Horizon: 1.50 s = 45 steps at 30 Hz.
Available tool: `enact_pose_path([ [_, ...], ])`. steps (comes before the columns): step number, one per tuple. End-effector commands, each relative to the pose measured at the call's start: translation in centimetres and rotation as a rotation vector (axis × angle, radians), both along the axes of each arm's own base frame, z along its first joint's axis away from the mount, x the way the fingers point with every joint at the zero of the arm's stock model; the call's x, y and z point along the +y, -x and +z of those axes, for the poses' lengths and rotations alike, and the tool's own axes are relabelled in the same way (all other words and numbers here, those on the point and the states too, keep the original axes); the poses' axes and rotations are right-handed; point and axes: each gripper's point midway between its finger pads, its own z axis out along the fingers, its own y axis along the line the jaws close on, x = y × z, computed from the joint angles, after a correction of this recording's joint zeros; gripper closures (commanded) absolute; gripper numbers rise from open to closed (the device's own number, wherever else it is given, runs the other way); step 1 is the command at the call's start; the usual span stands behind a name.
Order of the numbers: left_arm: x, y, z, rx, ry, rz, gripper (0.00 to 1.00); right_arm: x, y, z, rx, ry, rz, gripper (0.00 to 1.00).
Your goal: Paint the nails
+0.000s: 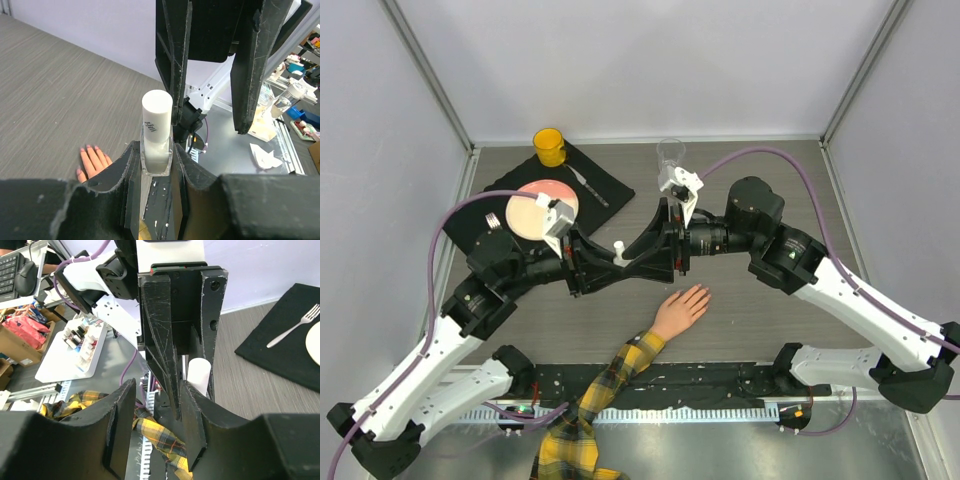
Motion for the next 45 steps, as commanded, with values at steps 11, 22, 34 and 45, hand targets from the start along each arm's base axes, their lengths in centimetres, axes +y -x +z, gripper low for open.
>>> enact_pose_path([
  [11,0.3,1.1,2.3,-0.083,0.043,-0.044,1.0,-1.4,-1.4,0.3,-0.017,-0.03,-0.066,0.44],
  [22,-0.1,1.5,2.4,-0.071,0.054,-0.083,1.0,0.2,-1.0,1.0,0.014,-0.073,0.027,0.52],
  [34,0.0,1.4,2.9,-0.085,0.059,-0.074,1.0,0.9,-1.5,-0.7,0.033,-0.044,0.036,0.78],
  [45,3.7,-9.8,4.1,-0.151,-0.038,0.56,1.0,0.7,-8.5,-3.6,-0.051,0.148,-0.59,0.99],
])
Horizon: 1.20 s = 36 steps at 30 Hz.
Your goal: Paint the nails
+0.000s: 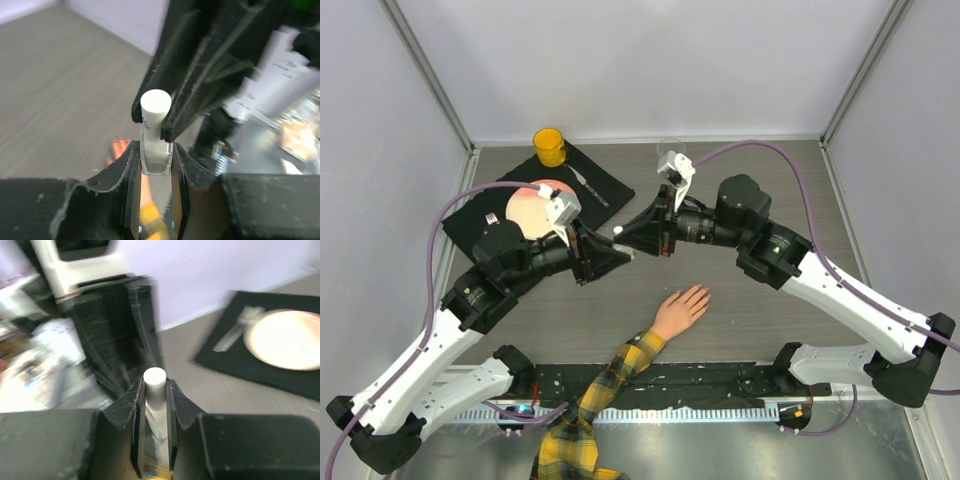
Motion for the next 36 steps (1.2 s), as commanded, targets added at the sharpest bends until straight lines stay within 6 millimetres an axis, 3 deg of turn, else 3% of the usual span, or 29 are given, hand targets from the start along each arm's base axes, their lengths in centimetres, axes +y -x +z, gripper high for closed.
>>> enact_pose_path([
  [1,3.9,-7.7,4.6,-0.19,-0.008,0.454,1.0,1.5,-2.0,-3.4,-0.066,0.236,-0.505,0.99],
  [2,3.5,-8.7,3.8,-0.182,-0.039,0.47,1.0,1.5,-2.3,-1.8,-0.074,0.233,-0.649,0.99],
  [3,3.4,-9.2,3.8,-0.185,-0.044,0.482,1.0,-1.0,-4.0,-2.0,-0.114,0.297,-0.895,0.99],
  [4,3.0,-9.5,3.8,-0.186,-0.043,0.476,1.0,-0.2,-2.7,-1.8,-0.127,0.299,-0.921,0.99],
  [8,1.3,-10.0,3.4,-0.171,-0.023,0.424,1.0,0.0,-3.1,-1.9,-0.124,0.263,-0.969,0.99],
  [12,0.4,-8.0,3.2,-0.186,-0.002,0.312,1.0,0.8,-2.2,-0.1,-0.149,0.21,-0.813,0.97],
  [14,-0.4,-6.1,2.5,-0.189,0.007,0.201,1.0,1.7,-1.1,-0.2,-0.159,0.208,-0.686,0.86],
  [19,-0.7,-0.3,3.0,-0.214,0.116,-0.039,1.0,0.5,0.6,0.8,-0.154,0.179,-0.523,0.7],
  [20,-0.7,0.5,2.9,-0.206,0.119,-0.071,1.0,0.8,1.7,0.8,-0.145,0.173,-0.441,0.61],
  [22,-0.2,1.2,2.5,-0.182,0.106,-0.076,1.0,-0.4,2.2,1.6,-0.131,0.149,-0.379,0.56],
  [24,0.1,1.7,2.3,-0.181,0.094,-0.083,1.0,-0.7,4.0,2.0,-0.12,0.117,-0.245,0.43],
  [25,0.2,2.1,2.0,-0.17,0.082,-0.099,1.0,-1.4,3.4,2.3,-0.114,0.103,-0.244,0.39],
  [27,0.2,3.3,1.9,-0.16,0.081,-0.153,1.0,-2.1,4.8,3.2,-0.096,0.061,-0.136,0.34],
  [29,0.2,4.3,2.4,-0.151,0.102,-0.204,1.0,-3.0,3.5,3.4,-0.075,0.05,-0.139,0.33],
  [32,0.1,5.7,2.9,-0.134,0.126,-0.279,1.0,-3.5,3.2,3.5,-0.036,0.041,-0.067,0.32],
  [36,0.1,6.5,3.2,-0.133,0.138,-0.319,1.0,-2.6,4.4,3.5,-0.017,0.026,0.049,0.31],
])
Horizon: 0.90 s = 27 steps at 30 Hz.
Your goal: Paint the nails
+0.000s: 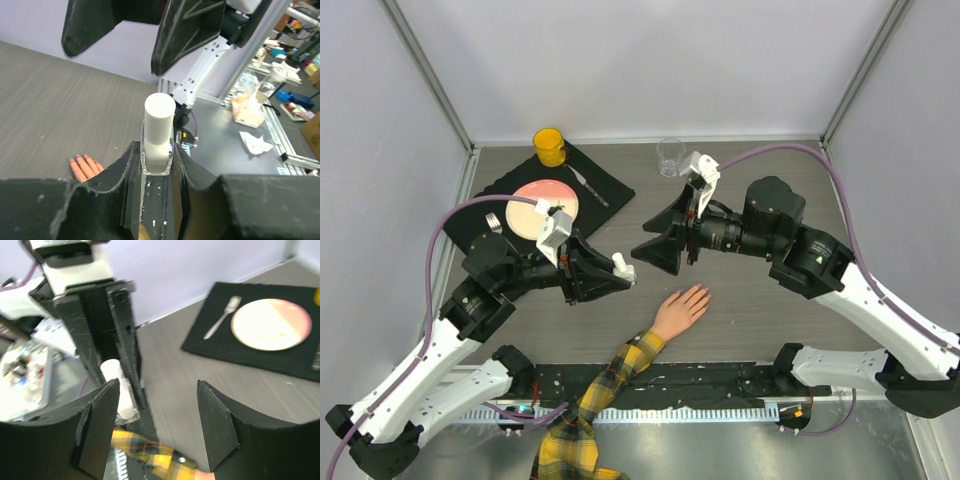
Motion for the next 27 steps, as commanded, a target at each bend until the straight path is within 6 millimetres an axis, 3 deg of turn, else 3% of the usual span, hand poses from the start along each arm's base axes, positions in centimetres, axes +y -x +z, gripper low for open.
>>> enact_pose_path([
  [1,0.2,2.0,1.9,-0.033,0.053,-0.1,1.0,1.5,3.7,0.6,0.035,-0.043,0.251,0.31],
  [7,0.2,2.7,2.2,-0.03,0.061,-0.144,1.0,2.4,4.0,0.7,0.044,-0.054,0.316,0.35],
  [13,0.3,3.3,2.5,-0.038,0.065,-0.175,1.0,2.9,4.4,0.5,0.052,-0.061,0.372,0.47],
  [21,0.0,3.3,2.5,-0.022,0.058,-0.192,1.0,3.8,5.1,0.7,0.068,-0.085,0.457,0.52],
  [24,0.2,3.1,2.6,-0.03,0.055,-0.173,1.0,3.9,5.2,0.7,0.072,-0.087,0.469,0.64],
  [25,0.2,2.7,2.4,-0.031,0.043,-0.146,1.0,3.9,5.2,0.6,0.07,-0.087,0.472,0.78],
  [27,0.5,2.2,2.7,-0.042,0.039,-0.094,1.0,3.7,5.3,0.4,0.067,-0.086,0.472,0.91],
])
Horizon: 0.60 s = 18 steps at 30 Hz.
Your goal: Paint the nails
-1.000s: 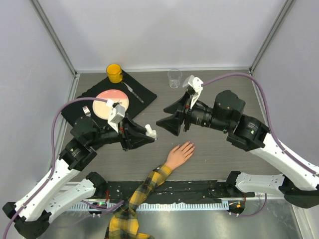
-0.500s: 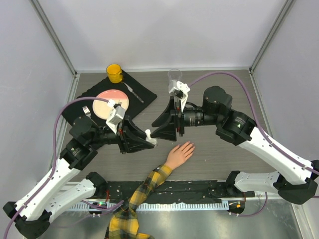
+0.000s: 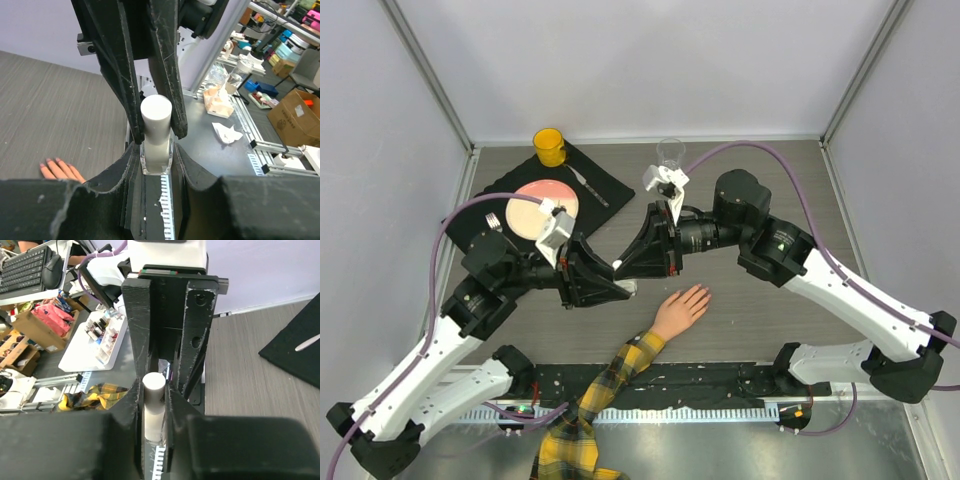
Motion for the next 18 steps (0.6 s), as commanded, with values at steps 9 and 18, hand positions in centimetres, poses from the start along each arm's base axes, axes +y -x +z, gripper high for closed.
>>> enact_pose_path([
  [9,6.6,-11.9,1.2,-0.037,-0.153,0.846,1.0,-2.2,-7.3,-0.9,-0.11,0.025,-0.514,0.99],
  [18,6.1,-15.5,-0.3,-0.011,-0.194,0.95,1.0,-1.7,-9.0,-3.6,-0.347,0.275,-1.222,0.99],
])
